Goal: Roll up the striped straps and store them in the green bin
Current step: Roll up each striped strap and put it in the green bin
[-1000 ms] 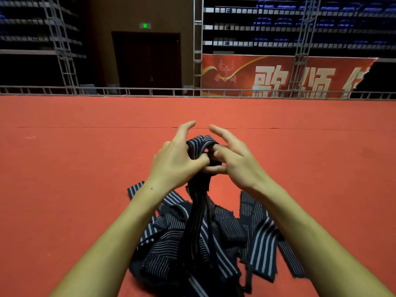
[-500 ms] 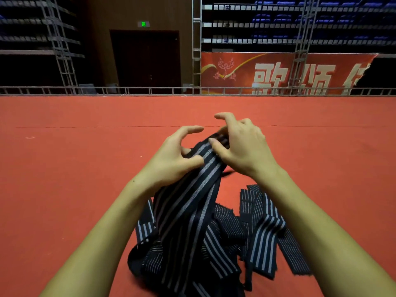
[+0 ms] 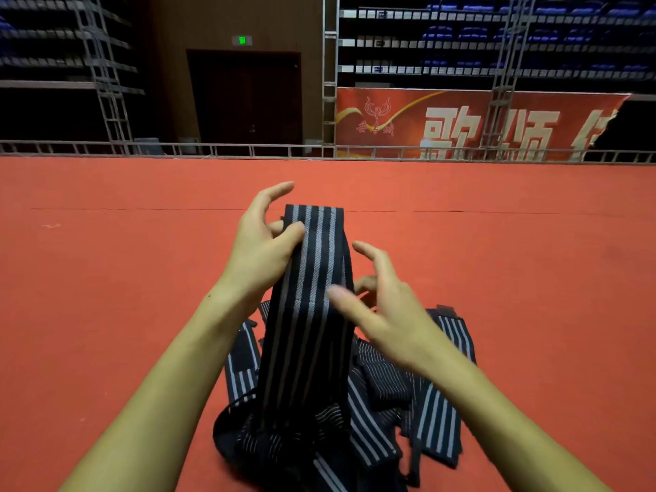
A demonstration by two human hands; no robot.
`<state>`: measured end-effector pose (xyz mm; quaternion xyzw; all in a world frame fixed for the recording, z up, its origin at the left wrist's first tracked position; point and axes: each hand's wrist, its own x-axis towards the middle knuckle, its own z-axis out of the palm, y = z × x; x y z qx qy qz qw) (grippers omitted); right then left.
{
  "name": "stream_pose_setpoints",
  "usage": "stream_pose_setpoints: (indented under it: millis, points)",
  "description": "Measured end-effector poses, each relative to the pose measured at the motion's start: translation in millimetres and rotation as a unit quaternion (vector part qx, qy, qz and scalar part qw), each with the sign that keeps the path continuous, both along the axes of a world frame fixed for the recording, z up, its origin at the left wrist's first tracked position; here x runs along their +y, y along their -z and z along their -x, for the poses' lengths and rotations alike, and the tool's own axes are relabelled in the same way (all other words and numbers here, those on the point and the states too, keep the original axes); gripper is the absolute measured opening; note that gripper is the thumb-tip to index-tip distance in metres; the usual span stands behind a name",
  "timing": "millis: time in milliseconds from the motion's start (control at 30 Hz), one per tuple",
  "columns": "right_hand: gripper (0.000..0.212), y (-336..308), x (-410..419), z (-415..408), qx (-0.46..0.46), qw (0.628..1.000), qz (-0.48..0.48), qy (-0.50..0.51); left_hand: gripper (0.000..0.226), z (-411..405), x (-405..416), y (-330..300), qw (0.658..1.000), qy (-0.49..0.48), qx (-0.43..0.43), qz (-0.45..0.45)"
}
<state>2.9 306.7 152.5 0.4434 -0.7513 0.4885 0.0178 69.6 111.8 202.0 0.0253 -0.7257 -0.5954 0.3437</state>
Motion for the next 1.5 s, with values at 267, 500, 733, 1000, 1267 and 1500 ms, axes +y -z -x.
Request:
stream_pose_setpoints:
  millis: [267,500,733,1000,1267,1500]
  points:
    - [0.068,-1,-34,-8,-0.118,0.973,0.191,-0.054,0.057,10,11,5,0.998,-0.060,-0.009,-0.016]
    - [0.062,-35,-25,18,-0.152,0.958,0.244,-0.006,0.074,-22,14,17,0.992,0.077,-0.100,-0.004]
    - [0.055,-34,-24,35,-0.164,0.965,0.206,0.016,0.086,-17,16,21,0.993,0.095,-0.051,0.040]
    - [0.062,-10,-24,22,-0.245,0.952,0.179,-0.047,0.086,-6,21,26,0.999,0.034,-0.006,0.023]
    - [0.070,-17,-31,17,-0.255,0.944,0.192,-0.080,0.086,-5,18,31,0.995,-0.023,-0.008,0.099]
    - [0.079,-27,-22,19,-0.237,0.942,0.215,-0.100,0.083,-22,19,23,0.996,0.020,0.022,0.080]
